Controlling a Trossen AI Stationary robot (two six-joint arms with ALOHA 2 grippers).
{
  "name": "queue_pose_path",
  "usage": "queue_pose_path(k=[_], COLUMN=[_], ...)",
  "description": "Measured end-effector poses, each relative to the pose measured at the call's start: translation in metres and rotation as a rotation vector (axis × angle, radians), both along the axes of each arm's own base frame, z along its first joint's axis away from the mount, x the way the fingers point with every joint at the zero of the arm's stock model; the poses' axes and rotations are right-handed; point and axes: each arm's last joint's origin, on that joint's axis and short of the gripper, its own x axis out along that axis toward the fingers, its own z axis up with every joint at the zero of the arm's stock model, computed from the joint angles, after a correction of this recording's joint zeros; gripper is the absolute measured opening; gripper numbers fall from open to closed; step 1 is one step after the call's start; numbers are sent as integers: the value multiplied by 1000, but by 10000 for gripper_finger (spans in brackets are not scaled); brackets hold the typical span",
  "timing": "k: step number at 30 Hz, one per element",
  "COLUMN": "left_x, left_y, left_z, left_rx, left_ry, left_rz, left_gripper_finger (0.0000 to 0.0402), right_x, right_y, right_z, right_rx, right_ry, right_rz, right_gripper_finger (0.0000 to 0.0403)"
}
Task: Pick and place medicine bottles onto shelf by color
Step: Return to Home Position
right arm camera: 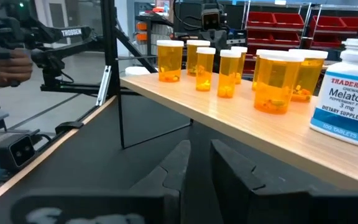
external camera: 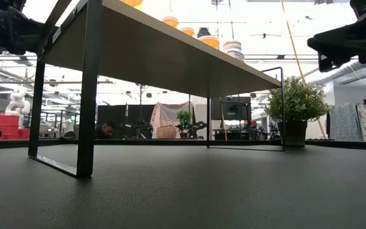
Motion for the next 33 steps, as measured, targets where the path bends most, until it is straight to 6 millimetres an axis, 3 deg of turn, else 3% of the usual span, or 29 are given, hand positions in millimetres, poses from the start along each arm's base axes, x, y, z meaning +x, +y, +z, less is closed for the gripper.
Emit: queue_pose_path(k=[21,29,33], left_x=[2,-1,-4], left_y=[3,2,3], left_z=[-9,-7,-6], left_rx=[1,-20,-3], left_ry=[55,27,11], left_rz=[-49,-100,-92], left_gripper_finger=[8,5,8], right_x=[-5,-9,-11], right_y=[-3,-5,-6], right_z=[-5,-5,-5], right_rx=[-28,-9,-8], right_ry=[54,76,74], right_rz=[-2,31,44], right_gripper_finger=[52,7,4])
